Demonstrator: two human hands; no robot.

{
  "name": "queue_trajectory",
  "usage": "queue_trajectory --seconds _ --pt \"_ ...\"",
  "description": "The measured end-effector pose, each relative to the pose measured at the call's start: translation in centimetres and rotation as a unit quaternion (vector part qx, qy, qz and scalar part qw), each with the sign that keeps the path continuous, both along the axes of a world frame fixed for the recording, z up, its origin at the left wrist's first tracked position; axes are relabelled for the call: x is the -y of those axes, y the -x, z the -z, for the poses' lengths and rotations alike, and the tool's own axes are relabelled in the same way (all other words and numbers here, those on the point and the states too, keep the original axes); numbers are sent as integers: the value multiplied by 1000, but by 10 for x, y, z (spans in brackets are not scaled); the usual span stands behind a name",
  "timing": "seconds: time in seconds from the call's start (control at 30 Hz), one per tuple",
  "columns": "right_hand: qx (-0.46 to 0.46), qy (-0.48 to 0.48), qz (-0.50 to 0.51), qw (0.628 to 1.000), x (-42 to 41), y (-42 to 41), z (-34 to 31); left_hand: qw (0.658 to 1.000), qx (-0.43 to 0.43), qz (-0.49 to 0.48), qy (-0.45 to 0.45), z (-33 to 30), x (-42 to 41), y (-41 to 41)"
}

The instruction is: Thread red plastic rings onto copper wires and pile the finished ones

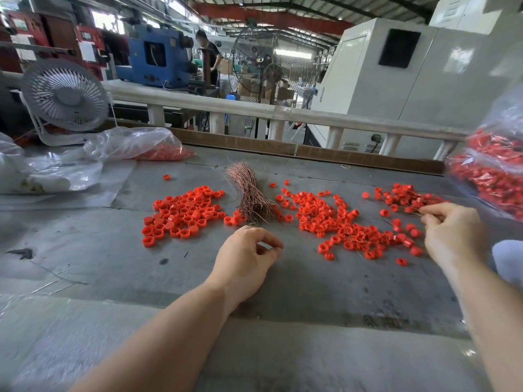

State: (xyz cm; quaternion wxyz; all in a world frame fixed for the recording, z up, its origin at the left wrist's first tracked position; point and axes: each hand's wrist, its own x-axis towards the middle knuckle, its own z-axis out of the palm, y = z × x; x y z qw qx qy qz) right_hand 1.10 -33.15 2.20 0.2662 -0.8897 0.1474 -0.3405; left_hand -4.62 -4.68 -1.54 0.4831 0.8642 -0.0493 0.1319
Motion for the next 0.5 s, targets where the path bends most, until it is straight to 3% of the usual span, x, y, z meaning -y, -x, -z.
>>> queue_trajectory --seconds 0.23,0.37,0.5 --pt "-107 12 47 993 27 5 9 1000 0 -7 -13 3 -1 -2" --pt "-57 39 27 997 22 19 14 1000 3 -2 -23 3 -2 -2" --pt "70 16 -34 997 2 41 9 999 3 6 -42 4 -3 -3"
